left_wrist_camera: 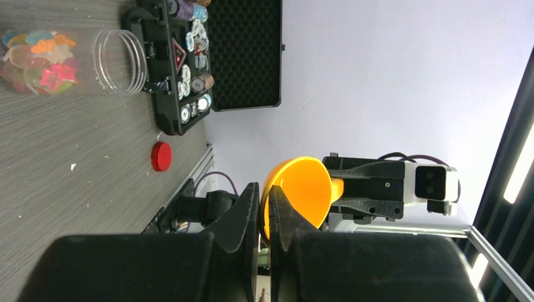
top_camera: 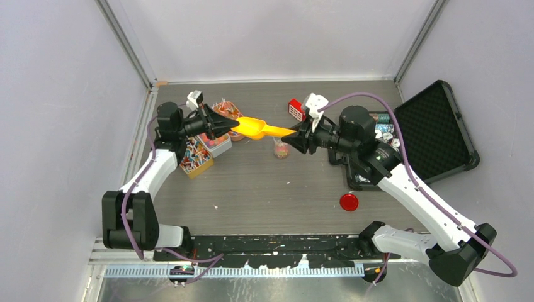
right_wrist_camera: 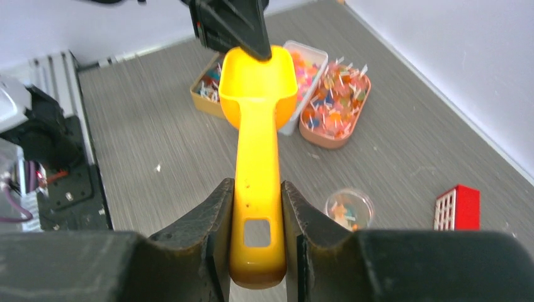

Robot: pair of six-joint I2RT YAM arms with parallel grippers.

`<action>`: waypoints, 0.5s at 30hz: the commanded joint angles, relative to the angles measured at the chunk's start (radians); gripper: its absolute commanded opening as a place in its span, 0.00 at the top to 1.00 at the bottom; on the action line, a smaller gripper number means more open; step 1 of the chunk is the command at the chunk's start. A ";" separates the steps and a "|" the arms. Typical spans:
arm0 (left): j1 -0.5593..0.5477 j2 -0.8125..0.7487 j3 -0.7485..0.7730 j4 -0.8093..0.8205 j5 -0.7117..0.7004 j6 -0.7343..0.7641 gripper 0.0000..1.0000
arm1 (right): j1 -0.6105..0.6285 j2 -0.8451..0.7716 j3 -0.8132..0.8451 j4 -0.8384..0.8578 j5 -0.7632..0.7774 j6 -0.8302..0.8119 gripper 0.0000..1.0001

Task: Pack the candies
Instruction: Adjust the spatula.

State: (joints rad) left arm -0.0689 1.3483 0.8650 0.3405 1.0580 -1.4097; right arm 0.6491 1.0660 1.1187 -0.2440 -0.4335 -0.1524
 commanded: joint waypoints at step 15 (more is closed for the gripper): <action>0.035 -0.125 0.125 -0.443 -0.160 0.373 0.25 | -0.004 0.083 0.070 0.155 -0.027 0.164 1.00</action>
State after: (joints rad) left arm -0.0689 1.2797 0.8574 0.2054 1.0027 -1.3209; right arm 0.6415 1.1339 1.1114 -0.0357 -0.5106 0.0120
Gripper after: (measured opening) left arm 0.663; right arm 0.334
